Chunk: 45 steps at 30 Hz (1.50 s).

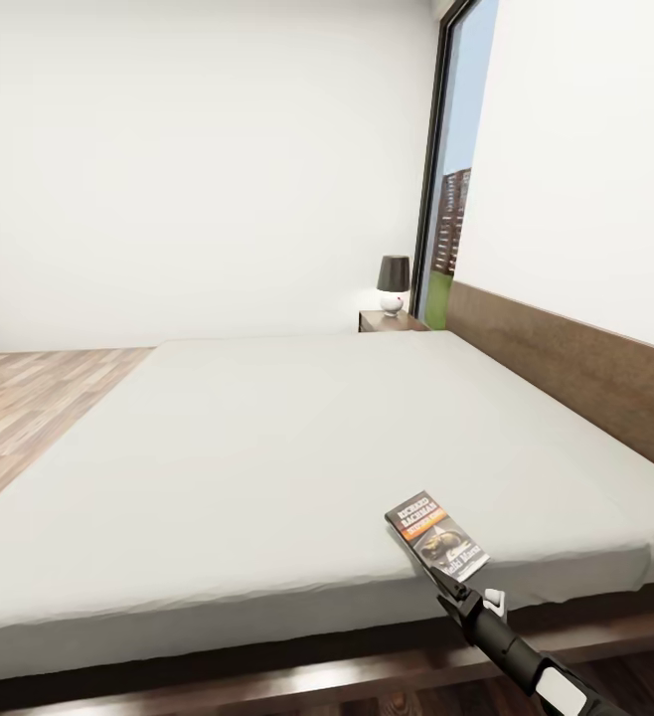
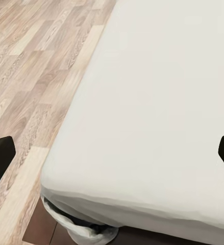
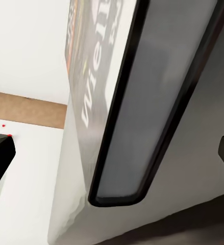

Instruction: In the bedroom, move the book from the bed onto either nightstand, and place the two sandals side by side next to the bed.

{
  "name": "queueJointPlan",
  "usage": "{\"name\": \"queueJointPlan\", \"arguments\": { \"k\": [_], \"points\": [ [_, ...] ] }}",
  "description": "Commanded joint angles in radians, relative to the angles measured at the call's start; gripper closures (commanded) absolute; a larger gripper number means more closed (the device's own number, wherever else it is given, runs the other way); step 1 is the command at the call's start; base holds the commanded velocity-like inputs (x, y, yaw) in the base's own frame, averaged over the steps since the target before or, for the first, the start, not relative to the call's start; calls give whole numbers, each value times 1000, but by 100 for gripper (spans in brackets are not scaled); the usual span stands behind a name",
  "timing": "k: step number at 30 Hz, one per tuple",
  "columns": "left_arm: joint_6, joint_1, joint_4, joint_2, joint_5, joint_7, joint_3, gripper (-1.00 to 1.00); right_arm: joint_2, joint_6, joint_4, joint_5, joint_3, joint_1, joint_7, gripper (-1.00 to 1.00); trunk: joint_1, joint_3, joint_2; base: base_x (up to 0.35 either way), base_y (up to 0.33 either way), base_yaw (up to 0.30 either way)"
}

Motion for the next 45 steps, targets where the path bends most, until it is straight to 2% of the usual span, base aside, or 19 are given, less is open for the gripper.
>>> {"name": "queueJointPlan", "arguments": {
  "k": [1, 45],
  "points": [
    [8, -1, 0, 0, 6, -1, 1, -100, -1, 9, 0, -11, 7, -1, 2, -100, 0, -1, 0, 18, 3, 0],
    [7, 0, 0, 0, 6, -1, 1, -100, 2, 9, 0, -10, 10, -1, 2, -100, 0, -1, 0, 1, 0, 0]
  ]
}}
